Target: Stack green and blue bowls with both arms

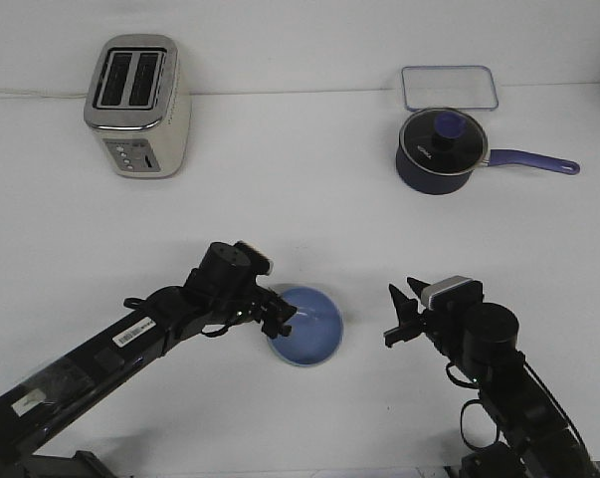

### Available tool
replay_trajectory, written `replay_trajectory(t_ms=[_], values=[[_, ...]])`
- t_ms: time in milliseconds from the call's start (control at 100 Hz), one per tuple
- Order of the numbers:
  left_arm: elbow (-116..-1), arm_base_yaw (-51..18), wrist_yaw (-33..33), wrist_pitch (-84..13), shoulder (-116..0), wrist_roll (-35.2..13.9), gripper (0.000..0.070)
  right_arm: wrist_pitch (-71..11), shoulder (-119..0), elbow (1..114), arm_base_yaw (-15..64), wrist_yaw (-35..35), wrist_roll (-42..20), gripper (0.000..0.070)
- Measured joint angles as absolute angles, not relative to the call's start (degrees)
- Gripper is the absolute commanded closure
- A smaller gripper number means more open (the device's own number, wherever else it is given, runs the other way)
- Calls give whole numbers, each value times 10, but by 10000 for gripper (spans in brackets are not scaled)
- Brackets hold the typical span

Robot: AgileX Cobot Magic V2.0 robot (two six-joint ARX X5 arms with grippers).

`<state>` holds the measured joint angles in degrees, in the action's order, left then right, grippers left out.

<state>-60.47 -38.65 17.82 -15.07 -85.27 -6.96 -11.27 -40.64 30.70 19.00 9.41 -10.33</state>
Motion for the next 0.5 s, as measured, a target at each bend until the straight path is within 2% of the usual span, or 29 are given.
replay_trajectory(t_ms=[130,300,400,460,500], values=[[-605,-367,170,-140,-817,-69,307,-113,-406,307,190,93,-103,453],[-605,-314,83,-137,-703,-34,308,-113,-406,307,190,90,-103,453],[-605,-268,39,-138,-642,1,338,-112,-406,307,190,88,-103,455],[-605,-234,33,-140,-609,22,431,-112,-406,307,190,88,-103,469],[-604,-211,32,-142,-588,32,524,-113,-406,307,190,84,-103,519]])
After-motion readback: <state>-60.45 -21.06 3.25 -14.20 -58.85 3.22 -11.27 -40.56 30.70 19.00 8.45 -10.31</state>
